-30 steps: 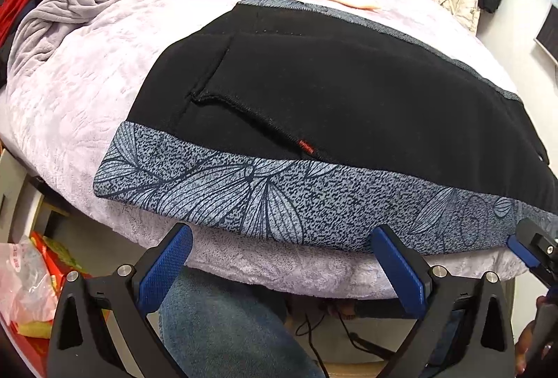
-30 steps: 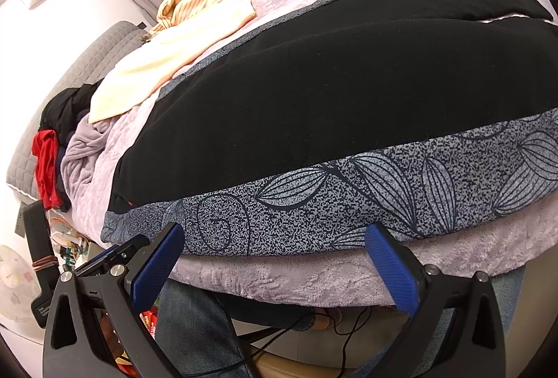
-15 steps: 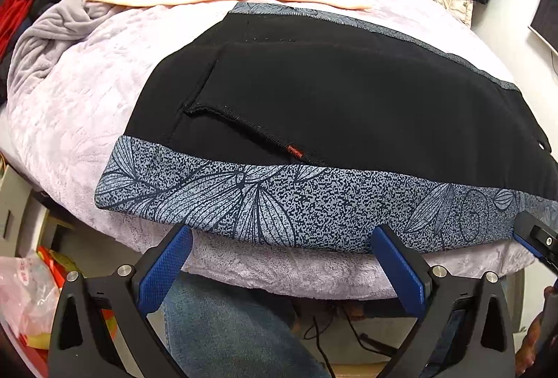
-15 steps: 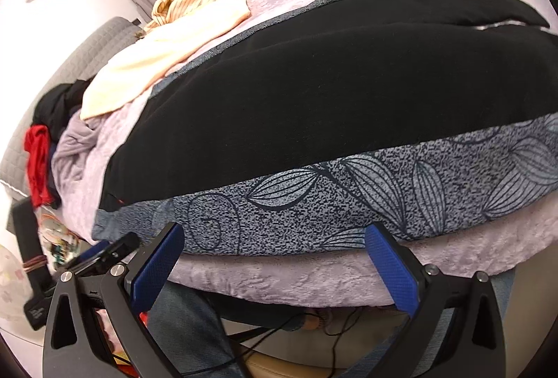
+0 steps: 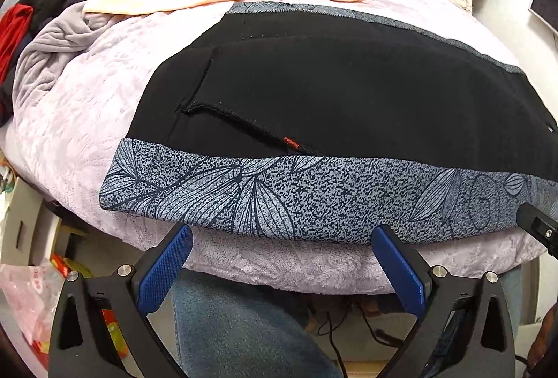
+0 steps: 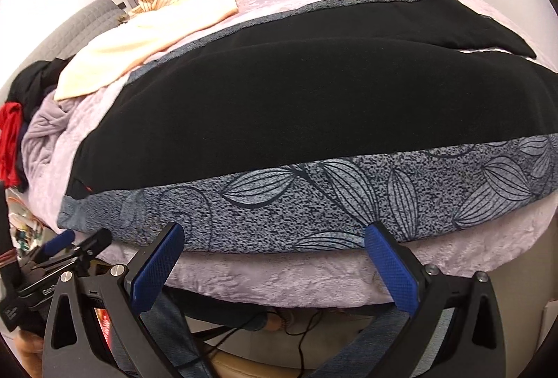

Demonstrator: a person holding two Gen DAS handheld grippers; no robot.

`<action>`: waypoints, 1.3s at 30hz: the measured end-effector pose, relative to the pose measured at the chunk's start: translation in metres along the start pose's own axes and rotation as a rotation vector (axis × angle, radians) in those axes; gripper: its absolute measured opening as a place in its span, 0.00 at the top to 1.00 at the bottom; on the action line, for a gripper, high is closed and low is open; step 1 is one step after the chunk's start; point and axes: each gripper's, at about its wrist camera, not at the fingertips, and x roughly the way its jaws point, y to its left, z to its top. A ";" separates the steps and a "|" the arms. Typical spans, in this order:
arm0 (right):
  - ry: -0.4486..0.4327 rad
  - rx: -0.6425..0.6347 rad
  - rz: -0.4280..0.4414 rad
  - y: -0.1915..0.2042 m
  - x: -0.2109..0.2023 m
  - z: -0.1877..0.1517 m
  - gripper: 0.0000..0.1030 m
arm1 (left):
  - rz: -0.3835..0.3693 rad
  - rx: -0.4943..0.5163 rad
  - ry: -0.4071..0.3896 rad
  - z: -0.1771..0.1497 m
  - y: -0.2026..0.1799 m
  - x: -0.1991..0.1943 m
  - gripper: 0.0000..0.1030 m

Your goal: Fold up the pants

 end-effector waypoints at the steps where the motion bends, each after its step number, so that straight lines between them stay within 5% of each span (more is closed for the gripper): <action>1: 0.002 -0.006 -0.019 0.000 0.001 0.000 0.00 | 0.007 0.004 -0.002 0.000 -0.001 0.000 0.00; 8: 0.005 -0.050 -0.123 0.006 0.005 -0.001 0.00 | 0.092 0.051 -0.020 -0.001 -0.012 -0.002 0.00; 26: 0.009 -0.059 -0.150 0.007 0.004 -0.004 0.00 | 0.101 0.082 -0.033 -0.002 -0.018 -0.007 0.00; 36: 0.030 -0.046 -0.125 0.006 0.009 -0.006 0.00 | 0.015 0.016 0.007 -0.002 -0.001 0.002 0.00; 39: 0.022 -0.026 -0.031 0.004 0.007 -0.006 0.00 | -0.018 0.006 0.000 -0.003 0.005 0.001 0.00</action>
